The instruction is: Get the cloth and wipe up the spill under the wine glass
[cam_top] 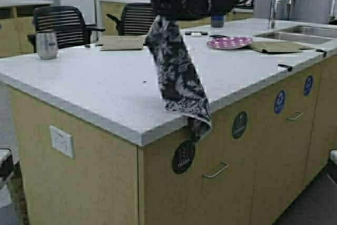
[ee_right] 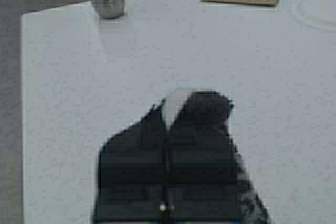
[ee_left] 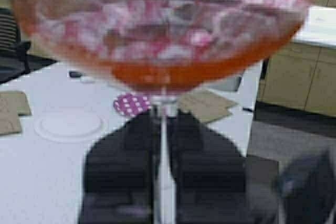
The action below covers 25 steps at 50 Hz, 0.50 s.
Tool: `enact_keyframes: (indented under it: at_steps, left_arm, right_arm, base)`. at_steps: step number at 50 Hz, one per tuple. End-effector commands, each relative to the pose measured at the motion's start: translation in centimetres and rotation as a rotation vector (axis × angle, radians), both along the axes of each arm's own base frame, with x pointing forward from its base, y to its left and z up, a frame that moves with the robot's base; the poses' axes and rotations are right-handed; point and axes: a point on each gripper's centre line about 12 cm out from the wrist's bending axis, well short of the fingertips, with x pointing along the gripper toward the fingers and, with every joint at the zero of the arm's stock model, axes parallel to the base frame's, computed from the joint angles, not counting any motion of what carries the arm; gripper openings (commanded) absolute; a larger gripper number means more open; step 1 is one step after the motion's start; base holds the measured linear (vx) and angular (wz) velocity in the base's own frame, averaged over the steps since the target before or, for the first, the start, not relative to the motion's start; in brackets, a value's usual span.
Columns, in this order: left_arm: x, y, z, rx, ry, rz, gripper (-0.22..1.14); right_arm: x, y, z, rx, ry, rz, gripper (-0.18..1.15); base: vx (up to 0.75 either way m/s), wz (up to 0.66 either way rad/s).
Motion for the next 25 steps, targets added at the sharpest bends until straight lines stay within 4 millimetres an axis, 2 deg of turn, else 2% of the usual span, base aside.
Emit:
enact_keyframes:
  at_steps: [1,10,16,21,25]
  left_arm:
    - [0.5,1.0,4.7,-0.034,-0.074,0.024,0.16]
    - [0.9,1.1,6.0,-0.042,-0.089,0.028,0.16]
    - [1.0,1.0,6.0,-0.045,-0.088,0.027,0.16]
    - [1.1,1.0,6.0,-0.046,-0.088,0.027,0.16]
    - [1.2,0.9,5.8,-0.044,-0.083,0.027,0.16]
  right_arm:
    - [-0.9,3.1,-0.4,0.040,0.013,0.055,0.06]
    - [-4.5,8.7,-4.1,0.018,0.089,0.176,0.06]
    - [-7.5,12.8,-5.5,0.004,0.108,0.266,0.06]
    - [-9.1,15.8,-5.3,0.012,0.095,0.324,0.06]
    - [-9.4,17.7,-4.4,0.026,0.074,0.349,0.06]
  base:
    - [0.00,0.00]
    - [0.00,0.00]
    - [0.00,0.00]
    - [0.00,0.00]
    - [0.00,0.00]
